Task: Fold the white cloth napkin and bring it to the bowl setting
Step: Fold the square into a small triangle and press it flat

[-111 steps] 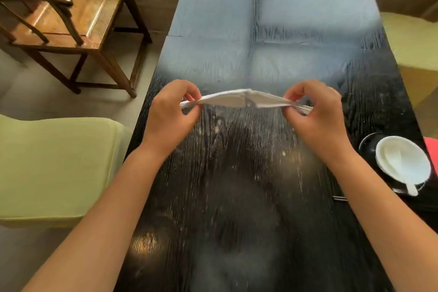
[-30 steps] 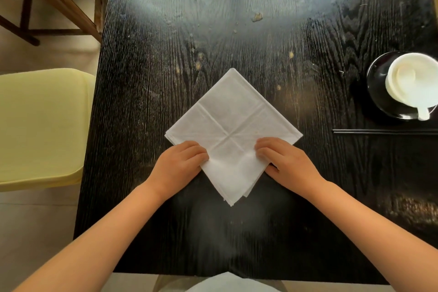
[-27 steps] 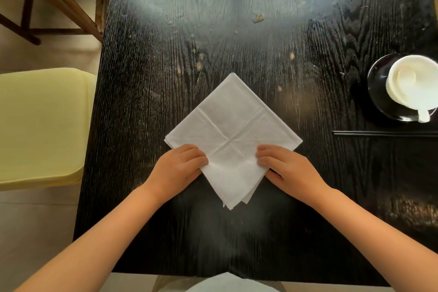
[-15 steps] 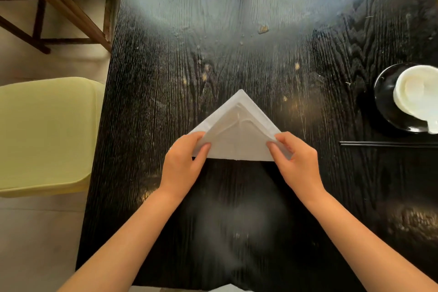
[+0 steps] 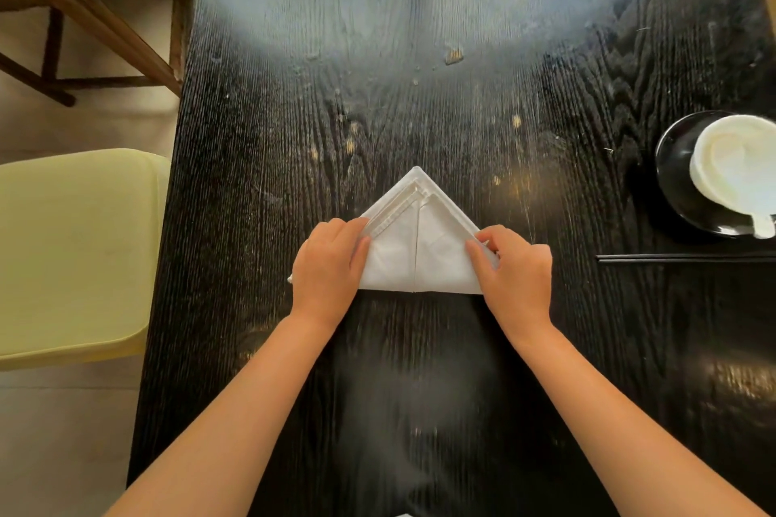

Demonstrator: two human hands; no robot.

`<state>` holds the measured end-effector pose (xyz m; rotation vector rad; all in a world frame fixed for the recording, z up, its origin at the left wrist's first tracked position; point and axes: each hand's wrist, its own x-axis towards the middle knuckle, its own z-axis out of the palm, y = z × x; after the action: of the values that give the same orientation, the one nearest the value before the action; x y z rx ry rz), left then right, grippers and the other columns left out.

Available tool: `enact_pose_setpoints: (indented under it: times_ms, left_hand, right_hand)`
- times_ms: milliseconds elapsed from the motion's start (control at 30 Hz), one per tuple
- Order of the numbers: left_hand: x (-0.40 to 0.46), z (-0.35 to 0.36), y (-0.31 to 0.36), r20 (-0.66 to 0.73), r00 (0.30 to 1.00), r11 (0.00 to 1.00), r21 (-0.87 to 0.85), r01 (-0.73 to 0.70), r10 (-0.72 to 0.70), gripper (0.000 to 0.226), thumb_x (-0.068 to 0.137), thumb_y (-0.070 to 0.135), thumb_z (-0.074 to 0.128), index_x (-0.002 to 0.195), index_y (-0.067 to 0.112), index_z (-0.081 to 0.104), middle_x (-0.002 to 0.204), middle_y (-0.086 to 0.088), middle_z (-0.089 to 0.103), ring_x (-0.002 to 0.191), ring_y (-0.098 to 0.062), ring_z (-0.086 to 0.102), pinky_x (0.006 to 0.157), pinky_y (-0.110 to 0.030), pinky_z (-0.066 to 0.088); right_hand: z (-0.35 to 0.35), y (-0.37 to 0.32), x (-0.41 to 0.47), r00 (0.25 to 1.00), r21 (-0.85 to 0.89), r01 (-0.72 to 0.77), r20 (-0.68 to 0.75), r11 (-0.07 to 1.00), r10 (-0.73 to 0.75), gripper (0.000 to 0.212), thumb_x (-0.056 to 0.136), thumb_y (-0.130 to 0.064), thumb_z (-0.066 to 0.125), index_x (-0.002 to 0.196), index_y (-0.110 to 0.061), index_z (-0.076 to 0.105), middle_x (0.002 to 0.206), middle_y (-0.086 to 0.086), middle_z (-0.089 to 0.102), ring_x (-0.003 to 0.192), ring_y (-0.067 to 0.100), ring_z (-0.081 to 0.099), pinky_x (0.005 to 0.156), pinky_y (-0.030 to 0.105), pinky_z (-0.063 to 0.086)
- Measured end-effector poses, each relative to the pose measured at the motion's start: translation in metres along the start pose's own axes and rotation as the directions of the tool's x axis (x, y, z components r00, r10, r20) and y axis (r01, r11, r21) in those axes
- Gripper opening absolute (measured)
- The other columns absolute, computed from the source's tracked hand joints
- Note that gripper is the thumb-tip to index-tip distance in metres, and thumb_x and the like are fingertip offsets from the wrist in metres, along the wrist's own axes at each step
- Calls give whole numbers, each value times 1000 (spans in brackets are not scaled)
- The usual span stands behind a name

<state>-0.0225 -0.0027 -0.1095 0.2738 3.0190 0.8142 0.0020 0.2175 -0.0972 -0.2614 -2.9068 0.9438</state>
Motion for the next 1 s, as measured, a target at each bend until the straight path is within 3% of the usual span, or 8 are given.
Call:
enact_pose_setpoints:
  times_ms: [200,400,467,533,600,733,867,1000]
  left_hand:
    - [4,0,0,-7,1000,1000,-5,-11,11,34,90,27,40,103,6,63,76,-7,57,66,-24,53,51,-34,44]
    - [8,8,2,-42,999,987,159,-1,8,15,87,15,53,95,6,62,71,-7,54,58,-24,51,43,-33,40]
    - [7,11,5,-95,995,977,211,35,-15,15,82,10,63,98,8,61,77,-7,55,64,-24,51,52,-37,39]
    - [3,10,9,-148,987,964,246,96,-61,30,87,16,53,116,10,55,107,-8,58,96,-24,53,78,-40,36]
    - [-1,7,18,-139,990,962,264,70,-33,47,91,22,39,137,9,38,140,-9,41,131,-22,36,104,-46,20]
    - [-5,20,35,89,977,935,282,-213,195,53,99,27,20,148,10,12,155,-7,13,145,-19,3,112,-56,1]
    - [2,41,30,227,962,929,297,-219,154,53,100,32,3,148,11,10,156,-2,9,144,-13,-2,114,-54,5]
    - [6,42,27,262,954,932,287,-220,144,55,99,33,8,149,12,12,156,-2,8,144,-11,0,114,-52,8]
  right_hand:
    - [5,0,2,1000,-73,-3,-22,997,2,14,86,-20,64,77,-11,57,62,-5,51,48,18,44,56,28,34]
    - [11,-2,7,997,-290,26,-56,957,-44,22,84,-23,64,68,-12,53,52,1,51,42,19,41,49,33,38]
    - [13,-1,7,997,-384,12,-63,923,-40,21,85,-27,60,71,-14,53,61,1,50,52,20,43,53,34,34]
    - [11,-3,6,991,-411,0,-122,912,-55,13,85,-28,59,83,-15,57,76,3,53,68,21,46,63,35,32]
    - [11,-9,1,978,-397,53,-163,916,-128,21,87,-25,54,105,-15,58,101,6,57,97,23,49,83,39,32]
    - [23,-21,-8,939,-389,334,57,859,-339,47,93,-19,39,139,-12,41,148,10,36,140,24,22,110,54,12]
    - [41,-17,-2,922,-416,370,276,830,-273,52,95,-26,27,144,-8,30,152,8,29,142,22,17,111,51,14]
    - [43,-16,2,910,-409,369,341,834,-236,55,95,-30,20,144,-7,29,152,7,28,142,21,20,110,49,16]
